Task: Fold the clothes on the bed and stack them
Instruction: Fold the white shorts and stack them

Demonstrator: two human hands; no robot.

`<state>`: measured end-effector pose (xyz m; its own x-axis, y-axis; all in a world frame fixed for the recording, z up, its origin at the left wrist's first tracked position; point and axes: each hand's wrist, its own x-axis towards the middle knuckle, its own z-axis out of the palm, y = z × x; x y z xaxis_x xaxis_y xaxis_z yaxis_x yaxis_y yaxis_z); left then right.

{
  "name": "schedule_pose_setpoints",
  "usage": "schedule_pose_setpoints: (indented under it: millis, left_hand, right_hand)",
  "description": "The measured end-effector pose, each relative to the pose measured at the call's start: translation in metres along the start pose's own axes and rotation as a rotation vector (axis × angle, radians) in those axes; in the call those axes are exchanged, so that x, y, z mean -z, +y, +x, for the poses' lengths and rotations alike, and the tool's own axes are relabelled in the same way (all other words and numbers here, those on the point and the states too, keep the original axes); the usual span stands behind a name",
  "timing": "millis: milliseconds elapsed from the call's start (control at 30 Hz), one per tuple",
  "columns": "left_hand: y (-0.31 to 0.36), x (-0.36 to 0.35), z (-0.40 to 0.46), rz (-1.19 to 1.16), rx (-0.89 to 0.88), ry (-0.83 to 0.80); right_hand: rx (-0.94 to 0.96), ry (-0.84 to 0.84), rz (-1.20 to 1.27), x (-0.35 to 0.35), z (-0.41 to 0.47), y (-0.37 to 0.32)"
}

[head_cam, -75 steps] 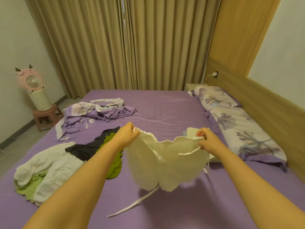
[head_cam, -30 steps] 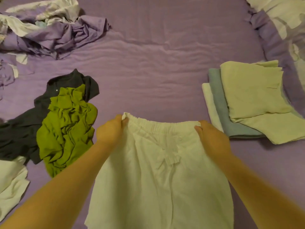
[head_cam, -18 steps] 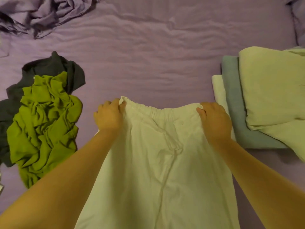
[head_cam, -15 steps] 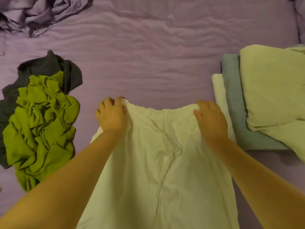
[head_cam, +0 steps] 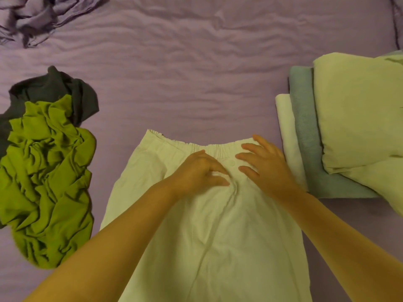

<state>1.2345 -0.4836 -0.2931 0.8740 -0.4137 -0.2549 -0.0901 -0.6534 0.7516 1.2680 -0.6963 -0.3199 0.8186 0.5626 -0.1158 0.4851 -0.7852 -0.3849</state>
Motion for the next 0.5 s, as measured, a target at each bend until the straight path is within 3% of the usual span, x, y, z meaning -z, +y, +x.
schedule_pose_setpoints:
  millis: [133,333,400,500]
  left_hand:
    - [0.005,-0.003,0.01,-0.009,0.128,0.062]
    - [0.016,-0.004,0.022,0.257,0.211,0.05]
    - [0.019,-0.002,0.023,0.213,0.252,0.042]
    - [0.022,0.0,0.024,0.028,0.281,0.009]
  right_hand:
    - [-0.003,0.114,0.045,-0.004,-0.016,-0.008]
    - [-0.14,0.195,0.179,-0.005,-0.035,-0.016]
    - [-0.202,0.214,0.257,0.004,-0.036,-0.026]
    - [-0.364,0.112,0.41,0.011,-0.033,-0.042]
